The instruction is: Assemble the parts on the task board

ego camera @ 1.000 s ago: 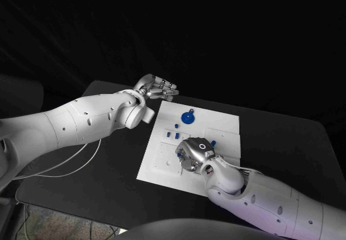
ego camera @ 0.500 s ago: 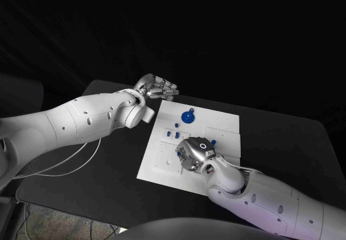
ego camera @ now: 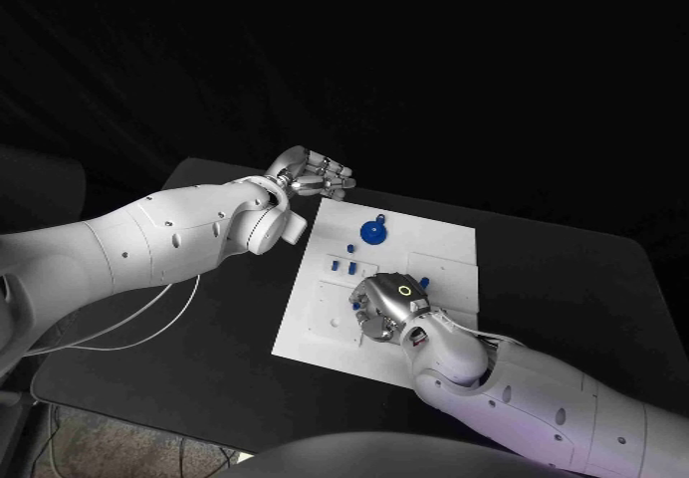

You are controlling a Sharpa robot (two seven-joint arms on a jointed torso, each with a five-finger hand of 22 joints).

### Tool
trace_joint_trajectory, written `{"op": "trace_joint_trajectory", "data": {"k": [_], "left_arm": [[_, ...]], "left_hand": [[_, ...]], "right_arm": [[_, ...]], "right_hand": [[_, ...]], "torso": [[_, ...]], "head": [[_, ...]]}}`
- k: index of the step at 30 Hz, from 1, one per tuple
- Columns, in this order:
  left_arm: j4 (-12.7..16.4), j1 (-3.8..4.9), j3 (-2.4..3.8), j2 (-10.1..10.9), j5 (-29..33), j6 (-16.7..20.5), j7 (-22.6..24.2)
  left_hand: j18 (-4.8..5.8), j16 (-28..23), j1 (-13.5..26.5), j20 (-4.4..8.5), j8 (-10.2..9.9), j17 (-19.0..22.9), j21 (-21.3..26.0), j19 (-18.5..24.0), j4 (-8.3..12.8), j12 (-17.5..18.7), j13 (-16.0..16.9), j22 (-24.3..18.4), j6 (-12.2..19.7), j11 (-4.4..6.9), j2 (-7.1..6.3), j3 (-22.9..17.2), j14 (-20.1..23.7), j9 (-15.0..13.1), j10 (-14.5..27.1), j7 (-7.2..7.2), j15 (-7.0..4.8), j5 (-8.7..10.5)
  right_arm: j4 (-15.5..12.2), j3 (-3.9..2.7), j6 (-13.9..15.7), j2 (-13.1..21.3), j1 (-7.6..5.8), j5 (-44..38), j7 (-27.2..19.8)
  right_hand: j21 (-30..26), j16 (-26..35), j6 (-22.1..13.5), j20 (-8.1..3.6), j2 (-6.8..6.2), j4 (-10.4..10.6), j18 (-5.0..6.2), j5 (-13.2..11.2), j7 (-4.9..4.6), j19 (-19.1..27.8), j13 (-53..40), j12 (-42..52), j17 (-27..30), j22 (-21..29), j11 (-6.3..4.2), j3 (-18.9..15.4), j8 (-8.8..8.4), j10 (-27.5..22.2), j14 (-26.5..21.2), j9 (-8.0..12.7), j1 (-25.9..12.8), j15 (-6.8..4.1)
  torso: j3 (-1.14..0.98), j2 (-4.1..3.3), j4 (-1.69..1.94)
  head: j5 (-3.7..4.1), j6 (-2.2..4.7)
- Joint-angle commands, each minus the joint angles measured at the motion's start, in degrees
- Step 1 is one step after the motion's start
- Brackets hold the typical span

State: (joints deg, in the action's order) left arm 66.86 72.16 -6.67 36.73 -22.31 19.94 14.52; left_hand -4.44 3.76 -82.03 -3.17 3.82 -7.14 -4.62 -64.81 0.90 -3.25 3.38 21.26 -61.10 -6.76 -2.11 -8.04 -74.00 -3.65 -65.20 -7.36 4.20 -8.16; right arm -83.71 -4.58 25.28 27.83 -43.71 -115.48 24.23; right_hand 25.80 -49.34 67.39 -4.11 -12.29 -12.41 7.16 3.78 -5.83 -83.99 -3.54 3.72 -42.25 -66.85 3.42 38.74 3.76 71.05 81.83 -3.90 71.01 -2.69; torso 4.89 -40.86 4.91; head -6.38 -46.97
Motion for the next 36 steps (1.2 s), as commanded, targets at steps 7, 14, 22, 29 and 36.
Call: {"op": "trace_joint_trajectory", "data": {"k": [7,14,22,29,36], "left_arm": [[0.03,0.04,0.04,0.06,-0.21,-0.71,0.23],[-0.28,0.04,0.05,0.11,-0.23,-0.58,0.28],[-0.4,0.04,0.05,0.13,-0.23,-0.51,0.33],[-0.47,0.04,0.05,0.31,-0.22,-0.1,0.58],[-0.32,0.04,0.06,0.74,0.27,0.39,1.55]], "left_hand": [[0.58,-0.2,0.38,-0.12,-0.25,0.4,-0.27,1.55,0.31,-0.08,-0.07,1.77,-0.07,-0.06,-0.59,-1.43,0.87,-0.02,0.33,-0.28,0.2,-0.15],[0.55,-0.18,0.38,-0.15,-0.25,0.44,-0.19,1.55,0.36,-0.08,-0.07,1.82,0.05,-0.08,-0.64,-1.49,0.92,-0.02,0.38,-0.32,0.22,-0.12],[0.55,-0.18,0.38,-0.15,-0.25,0.44,-0.19,1.55,0.36,-0.08,-0.07,1.82,0.05,-0.08,-0.64,-1.49,0.92,-0.02,0.38,-0.32,0.22,-0.12],[0.54,-0.19,0.47,-0.17,-0.23,0.45,-0.12,1.51,0.4,-0.07,-0.07,1.91,0.03,-0.11,-0.71,-1.49,0.87,-0.03,0.46,-0.31,0.22,-0.08],[0.61,-0.15,0.91,0.0,-0.23,0.28,-0.15,1.16,0.27,-0.08,-0.07,2.04,-0.22,0.3,-0.81,-1.42,0.22,-0.03,-0.78,-0.16,-0.05,-0.09]], "right_arm": [[-0.42,0.11,1.59,0.67,0.22,0.66,0.89],[-1.28,-0.23,3.58,1.17,0.22,1.07,0.76],[-3.11,-1.65,4.06,2.37,0.22,2.65,0.3],[-6.58,-5.42,2.85,5.73,0.2,6.88,-0.82],[-9.33,-10.4,-5.11,11.18,-0.18,13.66,-3.97]], "right_hand": [[-6.01,1.71,-3.74,1.39,-2.55,0.68,2.54,0.19,-0.07,-2.29,0.07,-0.14,1.59,3.94,1.53,-1.71,-0.17,-6.39,0.01,0.15,0.74,1.25],[-5.65,1.81,-4.07,1.49,-2.63,1.07,2.69,0.12,0.01,-2.35,0.08,-0.13,1.98,4.98,1.57,-2.23,-0.16,-6.48,0.2,0.15,1.16,1.28],[-5.24,1.77,-3.95,1.36,-2.71,1.43,2.56,0.11,-0.01,-2.33,0.08,-0.13,2.06,5.51,1.35,-1.91,-0.16,-5.68,0.29,0.14,0.89,1.13],[-4.8,1.79,-4.02,1.24,-2.14,3.85,2.15,0.67,-0.15,-2.4,0.06,-0.12,2.22,7.49,1.03,-7.01,-0.16,-4.68,0.5,0.14,0.16,1.02],[-3.4,1.35,-3.29,0.97,-1.23,4.35,1.93,1.99,-0.33,-2.42,0.08,-0.16,1.98,7.75,0.63,-6.12,-0.15,-2.63,0.6,0.09,-0.12,0.74]], "torso": [[0.02,0.0,0.01],[0.01,-0.01,0.0],[0.0,0.01,-0.04],[-0.01,0.04,-0.11],[0.07,0.09,-0.13]], "head": [[-0.03,-0.07],[0.04,-0.01],[0.23,0.0],[0.79,0.48],[1.95,1.49]]}}
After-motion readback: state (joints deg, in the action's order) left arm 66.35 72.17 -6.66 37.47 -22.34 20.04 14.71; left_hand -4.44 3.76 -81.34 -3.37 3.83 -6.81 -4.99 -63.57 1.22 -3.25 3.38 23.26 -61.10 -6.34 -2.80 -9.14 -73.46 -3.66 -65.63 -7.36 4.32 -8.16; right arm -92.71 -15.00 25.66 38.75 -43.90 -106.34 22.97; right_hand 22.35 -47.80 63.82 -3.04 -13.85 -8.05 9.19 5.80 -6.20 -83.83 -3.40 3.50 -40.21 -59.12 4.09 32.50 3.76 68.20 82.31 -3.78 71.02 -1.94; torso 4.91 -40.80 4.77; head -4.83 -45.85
